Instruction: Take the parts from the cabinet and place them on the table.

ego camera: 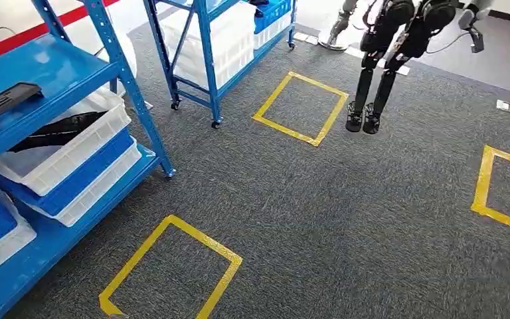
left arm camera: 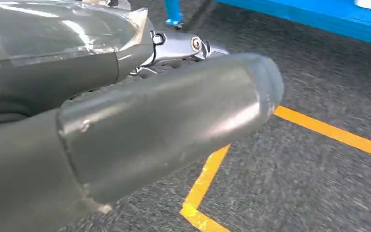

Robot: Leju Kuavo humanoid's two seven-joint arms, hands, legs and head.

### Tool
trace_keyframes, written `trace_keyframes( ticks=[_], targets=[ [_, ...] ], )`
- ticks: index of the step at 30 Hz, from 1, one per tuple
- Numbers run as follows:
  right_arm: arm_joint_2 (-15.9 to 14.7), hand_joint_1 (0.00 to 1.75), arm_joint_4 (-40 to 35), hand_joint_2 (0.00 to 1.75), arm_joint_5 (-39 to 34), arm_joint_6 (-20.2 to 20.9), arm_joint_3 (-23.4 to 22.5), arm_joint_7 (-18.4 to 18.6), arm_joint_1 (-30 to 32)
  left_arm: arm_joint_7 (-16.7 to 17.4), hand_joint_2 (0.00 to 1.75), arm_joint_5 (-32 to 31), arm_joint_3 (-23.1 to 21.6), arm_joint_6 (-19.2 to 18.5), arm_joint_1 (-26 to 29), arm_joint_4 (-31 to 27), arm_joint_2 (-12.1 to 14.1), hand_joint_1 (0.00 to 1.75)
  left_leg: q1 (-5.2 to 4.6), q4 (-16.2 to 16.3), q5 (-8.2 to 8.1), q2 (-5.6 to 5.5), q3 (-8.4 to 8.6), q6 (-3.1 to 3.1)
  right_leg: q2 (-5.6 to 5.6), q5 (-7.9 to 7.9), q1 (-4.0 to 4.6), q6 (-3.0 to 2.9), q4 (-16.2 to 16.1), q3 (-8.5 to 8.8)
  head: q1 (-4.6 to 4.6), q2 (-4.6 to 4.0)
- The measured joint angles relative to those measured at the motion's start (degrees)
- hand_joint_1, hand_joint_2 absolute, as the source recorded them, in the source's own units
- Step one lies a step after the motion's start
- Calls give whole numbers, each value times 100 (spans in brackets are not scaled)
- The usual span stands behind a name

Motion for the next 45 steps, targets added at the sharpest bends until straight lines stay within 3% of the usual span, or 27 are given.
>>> trace_keyframes(
  ticks=[2,3,7,8,9,10,12,14,16,17,18,21,23,24,25,26,28,30,32,33,34,35,38,39,41,44,45],
  targets=[
    [-17,0,0,0,-13,0,-2,0,-4,4,0,-15,-2,-2,-4,2,-7,0,19,41,-11,-142,-1,-50,176,449,-73,138,-1018,455,2,0],
    [-15,0,2,0,-20,2,0,0,-2,9,0,-17,-2,-2,-11,2,-2,0,-19,109,-35,-205,-35,-112,362,501,-82,116,-1275,515,20,0],
    [-20,0,2,0,-22,0,-2,-2,-18,17,0,-24,-4,-4,15,7,2,0,14,98,0,-361,-95,-219,164,562,-47,-63,-1277,558,-11,0],
    [-11,0,2,0,-26,0,-2,-4,-27,20,0,-24,-7,-4,21,9,2,0,30,152,-51,-181,-117,-241,107,595,-88,-114,-1296,555,-11,0],
    [-17,0,2,0,-31,0,-2,-9,-29,20,0,-37,-9,-4,19,11,-4,0,10,291,-168,99,-168,-264,81,601,-75,-148,-1298,551,-29,0],
    [-18,0,2,0,-31,-4,-2,-9,-16,20,0,-42,-13,-4,-6,9,-4,0,23,650,-405,262,-329,-290,11,589,-54,-202,-1298,551,-79,0],
    [-20,0,2,0,-35,-7,-2,-7,18,28,0,-66,-22,-4,-24,11,-7,0,44,1581,-831,323,-781,-321,-139,575,-15,-221,-1296,536,-77,0],
    [-20,0,2,0,-35,-7,-2,-2,18,48,0,-70,-26,-4,-10,11,-7,0,50,1842,-812,340,-917,-327,-260,570,1,-227,-1296,531,-72,0],
    [-17,0,2,0,-35,-9,-2,-2,5,63,0,-74,-28,-4,-9,11,-2,0,45,1092,-372,395,-528,-293,-377,557,6,-238,-1296,550,-74,0],
    [-15,0,2,0,-35,-9,-2,-2,-1,63,0,-74,-31,-4,-18,11,0,0,33,514,-134,533,-206,-255,-430,549,11,-244,-1296,567,-77,0],
    [-15,0,2,0,-35,-9,-2,-2,-4,66,0,-74,-31,-4,-32,11,0,0,-8,172,-136,798,-37,-226,-471,535,24,-226,-1300,582,-79,0],
    [-11,0,2,0,-35,-9,-2,2,0,83,0,-81,-33,0,-63,11,-4,0,-57,154,-136,718,-42,-183,-524,512,62,-186,-1300,580,-59,0],
    [7,0,2,0,-22,-13,-2,39,-30,94,0,-83,-28,2,-46,11,9,0,-94,138,-133,575,-69,-118,-660,516,45,-133,-1347,628,-74,0],
    [9,0,2,0,-20,-15,0,48,-40,96,0,-83,-31,7,-40,11,7,0,-26,20,-57,500,19,-56,-623,487,81,-92,-1334,644,-72,0],
    [0,0,2,0,-17,-18,0,50,-38,94,0,-81,-31,11,-36,11,-13,0,-14,-39,-23,465,46,-46,-326,412,44,-82,-1206,595,-46,0],
    [4,0,2,0,-20,-18,0,50,-29,94,0,-83,-31,11,-50,11,-13,0,-1,-43,4,414,40,0,-141,261,40,-111,-935,458,-52,0],
    [2,0,2,0,-17,-17,0,55,-1,94,0,-81,-31,9,-63,11,-17,0,-1,-43,9,261,17,7,-32,-120,6,-152,-26,6,-31,0],
    [-2,0,2,0,-17,-18,0,55,16,94,0,-81,-28,4,-34,11,-20,0,1,-38,11,104,16,4,-22,-175,-14,-87,412,-246,-26,0],
    [-20,0,2,0,-20,-17,-2,55,11,94,0,-81,-28,0,-21,11,-33,0,18,-24,14,-47,21,-14,-8,146,-52,47,-143,-19,-28,0],
    [-28,0,2,0,-20,-17,-2,57,6,94,0,-81,-28,0,-23,11,-44,0,35,4,5,-135,20,-46,72,413,-98,131,-747,255,-31,0],
    [-31,0,4,0,-20,-17,-2,59,9,94,0,-81,-31,0,-24,11,-42,0,36,53,-18,-205,-7,-94,366,575,-161,185,-1236,464,-17,0],
    [-17,0,9,0,-24,-17,0,66,7,98,0,-83,-30,-2,-25,13,-37,0,-3,112,-48,-254,-30,-145,412,570,-106,123,-1249,442,13,0],
    [-20,0,9,0,-37,-17,0,79,-10,101,0,-105,-29,0,-13,13,-37,0,19,81,-19,-358,-70,-221,227,602,-68,-16,-1246,478,-20,0],
    [-11,0,9,0,-46,-20,-2,87,-11,107,0,-109,-28,0,-4,13,-35,0,43,97,-14,-400,-89,-246,168,629,-128,-65,-1263,486,-20,0],
    [-2,0,9,0,-46,-28,-2,87,-21,114,0,-122,-33,0,1,13,-35,0,29,427,-269,112,-216,-281,66,637,-104,-143,-1273,488,-75,0],
    [-2,0,9,0,-57,-55,-2,87,38,116,0,-122,-35,0,-37,13,-39,0,51,1742,-891,319,-863,-336,-187,611,-57,-206,-1272,477,-85,0],
    [-2,0,9,0,-59,-61,-2,87,43,116,0,-125,-35,-2,-29,13,-39,0,52,1858,-884,333,-925,-341,-246,608,-53,-209,-1272,476,-85,0]
  ],
)
